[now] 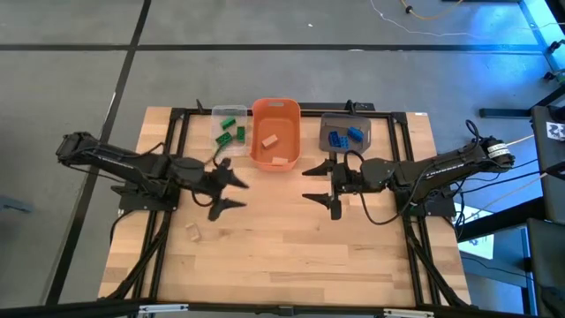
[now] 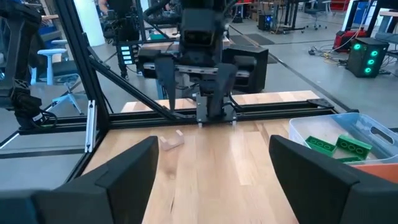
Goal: Sort & place blocks by color
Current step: Put the brown block into the orange bin
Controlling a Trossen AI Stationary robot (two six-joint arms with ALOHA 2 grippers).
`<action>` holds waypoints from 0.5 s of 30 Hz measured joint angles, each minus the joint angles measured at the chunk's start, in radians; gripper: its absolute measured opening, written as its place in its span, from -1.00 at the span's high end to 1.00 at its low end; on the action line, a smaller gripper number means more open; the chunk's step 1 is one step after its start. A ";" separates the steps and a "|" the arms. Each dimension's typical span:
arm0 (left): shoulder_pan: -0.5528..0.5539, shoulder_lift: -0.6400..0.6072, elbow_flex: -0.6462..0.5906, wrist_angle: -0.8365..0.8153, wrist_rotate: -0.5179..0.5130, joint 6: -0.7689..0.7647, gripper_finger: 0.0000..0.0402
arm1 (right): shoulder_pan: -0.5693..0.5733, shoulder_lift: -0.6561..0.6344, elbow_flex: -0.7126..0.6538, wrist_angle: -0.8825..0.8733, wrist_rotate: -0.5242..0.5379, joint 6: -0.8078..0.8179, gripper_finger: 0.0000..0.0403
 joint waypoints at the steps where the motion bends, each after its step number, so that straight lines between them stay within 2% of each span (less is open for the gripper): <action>1: -0.011 0.000 0.036 -0.118 0.019 -0.003 -0.30 | 0.000 0.000 0.000 -0.002 0.000 0.000 -0.52; 3: -0.043 0.018 0.090 -0.325 0.039 0.000 -0.30 | 0.000 0.000 0.000 -0.005 0.000 0.004 -0.52; 7: -0.146 0.079 0.117 -0.602 0.091 0.023 -0.30 | 0.000 0.000 0.000 -0.007 0.000 0.031 -0.52; 11: -0.301 0.126 0.080 -0.710 0.112 0.002 -0.30 | 0.000 0.000 0.000 -0.012 0.000 0.052 -0.52; 15: -0.456 0.180 0.038 -0.691 0.084 -0.032 -0.30 | -0.003 0.000 0.000 -0.016 0.000 0.052 -0.52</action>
